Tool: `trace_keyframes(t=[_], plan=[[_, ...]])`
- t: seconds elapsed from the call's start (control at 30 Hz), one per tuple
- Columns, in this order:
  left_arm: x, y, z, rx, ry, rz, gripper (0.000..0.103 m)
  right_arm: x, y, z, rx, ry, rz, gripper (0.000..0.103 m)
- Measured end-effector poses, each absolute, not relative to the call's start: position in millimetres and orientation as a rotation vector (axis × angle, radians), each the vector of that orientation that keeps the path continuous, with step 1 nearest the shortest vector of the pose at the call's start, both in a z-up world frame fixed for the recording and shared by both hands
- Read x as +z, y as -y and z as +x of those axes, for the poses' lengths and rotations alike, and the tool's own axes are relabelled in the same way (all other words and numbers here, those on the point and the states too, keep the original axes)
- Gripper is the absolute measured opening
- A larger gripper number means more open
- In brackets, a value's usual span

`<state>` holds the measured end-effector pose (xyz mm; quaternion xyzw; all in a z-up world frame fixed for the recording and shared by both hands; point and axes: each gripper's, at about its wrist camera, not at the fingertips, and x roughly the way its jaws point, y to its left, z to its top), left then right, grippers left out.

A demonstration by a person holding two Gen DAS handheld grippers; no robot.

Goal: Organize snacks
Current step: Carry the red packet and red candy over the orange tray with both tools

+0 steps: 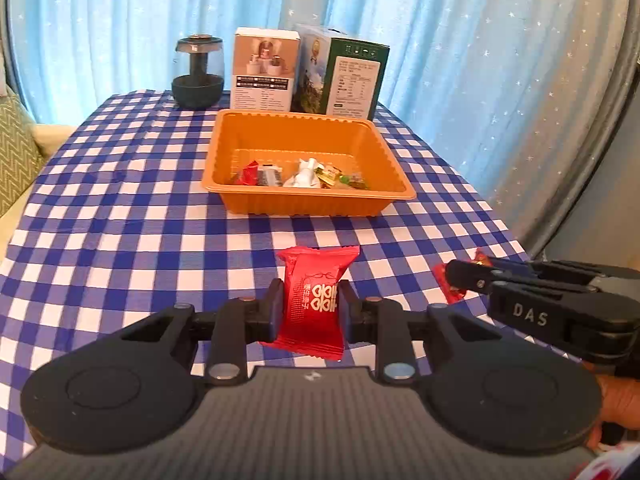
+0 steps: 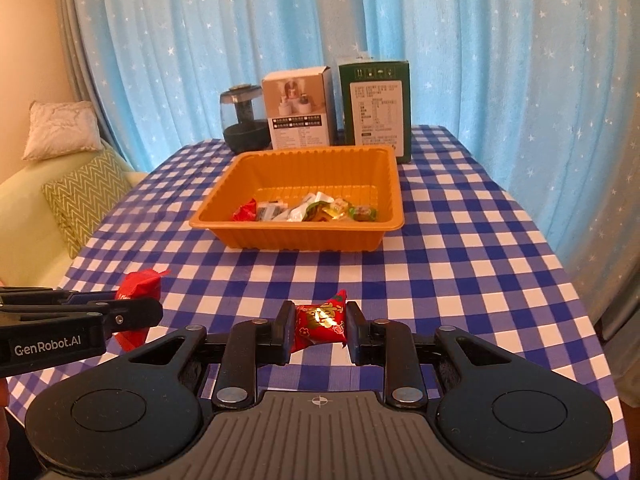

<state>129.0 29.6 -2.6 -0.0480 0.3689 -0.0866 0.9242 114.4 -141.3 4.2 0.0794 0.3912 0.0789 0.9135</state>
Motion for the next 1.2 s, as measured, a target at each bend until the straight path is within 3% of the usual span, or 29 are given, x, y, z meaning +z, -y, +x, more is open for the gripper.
trace_keyframes(t=[0.47,1.2], plan=[[16,-33,148,-0.162,-0.759,-0.067,0.025,32,142,145,0.171,-0.762,0.141,0.026],[32,-23,248,-0.198,-0.751,-0.019,0.025,33,165,242,0.163,-0.756,0.129,0.026]])
